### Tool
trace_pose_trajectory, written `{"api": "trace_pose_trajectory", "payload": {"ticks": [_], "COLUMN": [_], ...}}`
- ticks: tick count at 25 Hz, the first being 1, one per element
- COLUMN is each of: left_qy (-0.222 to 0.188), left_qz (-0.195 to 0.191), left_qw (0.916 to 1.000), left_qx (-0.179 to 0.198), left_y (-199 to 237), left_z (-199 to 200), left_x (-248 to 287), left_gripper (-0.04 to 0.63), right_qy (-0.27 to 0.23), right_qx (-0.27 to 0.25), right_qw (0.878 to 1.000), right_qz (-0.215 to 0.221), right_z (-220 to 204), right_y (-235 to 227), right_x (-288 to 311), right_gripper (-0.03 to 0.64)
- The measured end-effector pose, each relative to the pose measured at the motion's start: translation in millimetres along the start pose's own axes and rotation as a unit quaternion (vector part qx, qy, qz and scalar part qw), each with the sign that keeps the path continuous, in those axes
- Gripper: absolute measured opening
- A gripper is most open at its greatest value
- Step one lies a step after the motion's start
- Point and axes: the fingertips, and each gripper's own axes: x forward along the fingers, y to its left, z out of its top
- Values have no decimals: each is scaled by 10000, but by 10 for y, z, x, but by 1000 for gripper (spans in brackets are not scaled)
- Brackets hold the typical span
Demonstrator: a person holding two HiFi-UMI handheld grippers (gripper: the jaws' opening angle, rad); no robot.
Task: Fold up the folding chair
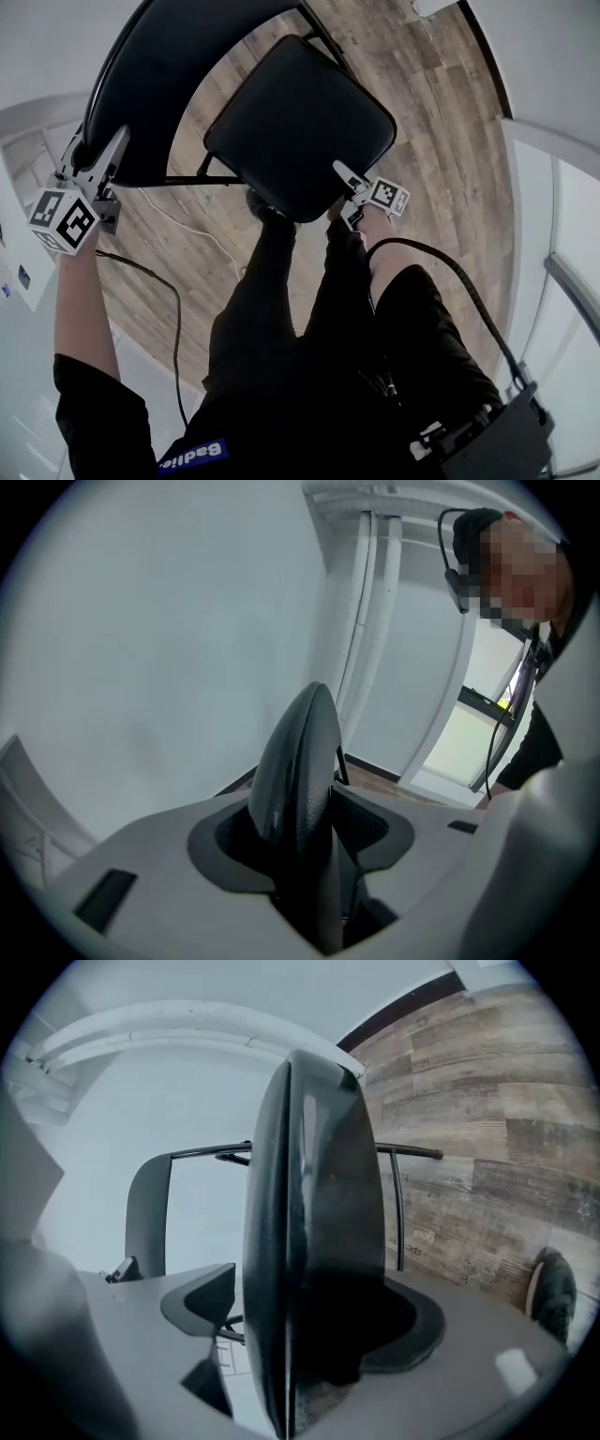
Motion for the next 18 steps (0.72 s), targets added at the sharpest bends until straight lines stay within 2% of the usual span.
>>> {"api": "trace_pose_trajectory", "payload": {"ticks": [10,18], "left_qy": [-333,-411], "left_qz": [-90,22], "left_qw": [9994,9984], "left_qx": [60,385], "left_y": [-375,-790], "left_z": [254,442], "left_x": [-417,-684], "left_gripper": [160,138], "right_qy": [-12,-45], "right_qx": [-12,-54], "right_qw": [9999,9998], "right_qz": [130,167], "right_z": [-81,-61], "right_y": [642,1241], "right_x": [-165,-248], "right_gripper": [373,373]}}
